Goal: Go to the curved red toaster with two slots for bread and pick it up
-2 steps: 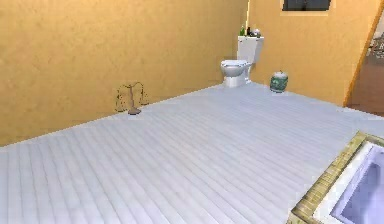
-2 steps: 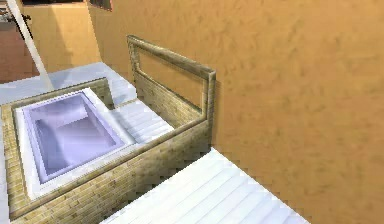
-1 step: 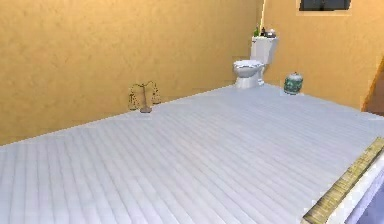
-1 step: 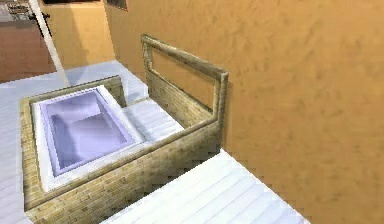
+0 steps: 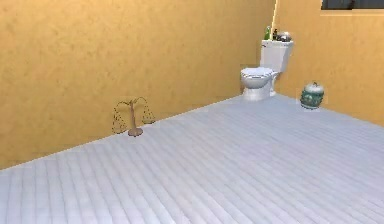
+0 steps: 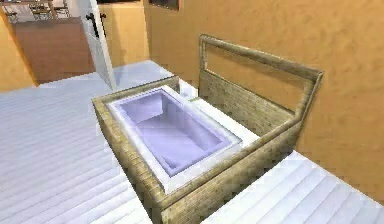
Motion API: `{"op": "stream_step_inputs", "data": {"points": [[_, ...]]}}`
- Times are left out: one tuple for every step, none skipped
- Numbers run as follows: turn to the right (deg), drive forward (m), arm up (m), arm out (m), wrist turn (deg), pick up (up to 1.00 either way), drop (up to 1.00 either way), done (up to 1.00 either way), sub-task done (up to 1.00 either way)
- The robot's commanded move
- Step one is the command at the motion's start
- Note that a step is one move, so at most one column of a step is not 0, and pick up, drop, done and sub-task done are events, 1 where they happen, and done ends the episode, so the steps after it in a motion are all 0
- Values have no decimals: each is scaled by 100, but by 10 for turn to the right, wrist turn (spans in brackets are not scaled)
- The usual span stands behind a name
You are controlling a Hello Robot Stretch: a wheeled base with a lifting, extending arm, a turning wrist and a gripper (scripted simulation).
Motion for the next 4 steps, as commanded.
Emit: {"op": "stream_step_inputs", "data": {"points": [[60,0,0,0,0,0,0,0,0],[0,45,0,0,0,0,0,0,0],[360,0,0,0,0,0,0,0,0],[30,0,0,0,0,0,0,0,0]]}}
